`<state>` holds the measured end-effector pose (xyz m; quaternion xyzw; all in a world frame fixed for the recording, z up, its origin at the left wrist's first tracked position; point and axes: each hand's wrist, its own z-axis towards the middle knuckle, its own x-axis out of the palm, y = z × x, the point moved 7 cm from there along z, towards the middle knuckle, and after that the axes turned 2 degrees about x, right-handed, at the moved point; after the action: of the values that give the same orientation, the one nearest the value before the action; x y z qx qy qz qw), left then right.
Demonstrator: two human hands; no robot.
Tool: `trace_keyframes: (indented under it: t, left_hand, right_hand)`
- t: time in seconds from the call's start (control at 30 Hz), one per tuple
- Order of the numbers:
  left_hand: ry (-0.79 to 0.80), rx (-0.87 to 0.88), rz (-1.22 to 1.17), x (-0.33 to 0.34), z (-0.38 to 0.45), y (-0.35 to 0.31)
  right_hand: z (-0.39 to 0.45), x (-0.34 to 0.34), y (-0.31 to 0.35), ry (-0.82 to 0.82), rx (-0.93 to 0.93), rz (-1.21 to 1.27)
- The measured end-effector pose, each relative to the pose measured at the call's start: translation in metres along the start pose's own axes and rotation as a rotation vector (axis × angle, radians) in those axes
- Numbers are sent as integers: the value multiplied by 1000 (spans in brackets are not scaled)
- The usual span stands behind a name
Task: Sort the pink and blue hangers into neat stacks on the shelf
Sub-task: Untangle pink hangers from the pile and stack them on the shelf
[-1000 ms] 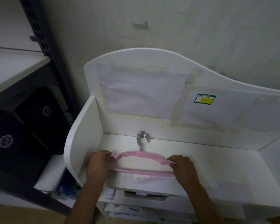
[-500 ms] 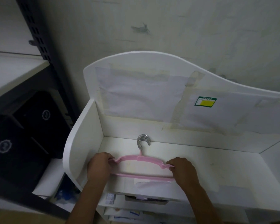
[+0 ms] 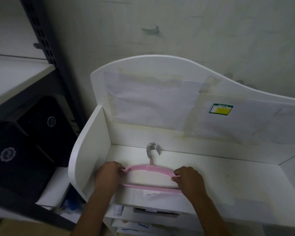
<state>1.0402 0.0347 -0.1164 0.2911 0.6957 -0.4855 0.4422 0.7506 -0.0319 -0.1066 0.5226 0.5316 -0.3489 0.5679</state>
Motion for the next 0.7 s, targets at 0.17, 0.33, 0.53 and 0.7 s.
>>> trace_keyframes:
  t: [0.17, 0.33, 0.53, 0.7]
  left_hand:
    - [2, 5, -33, 3, 0, 5]
    - [97, 43, -301, 9, -2, 6]
    - [-135, 148, -518, -23, -30, -35]
    - [-145, 250, -733, -28, -65, -96]
  right_hand:
    - [-4, 1, -2, 9, 0, 66]
    - [-15, -1, -25, 10, 38, 405]
    - [-44, -33, -62, -139, 106, 588]
    - [-80, -63, -97, -282, 122, 701]
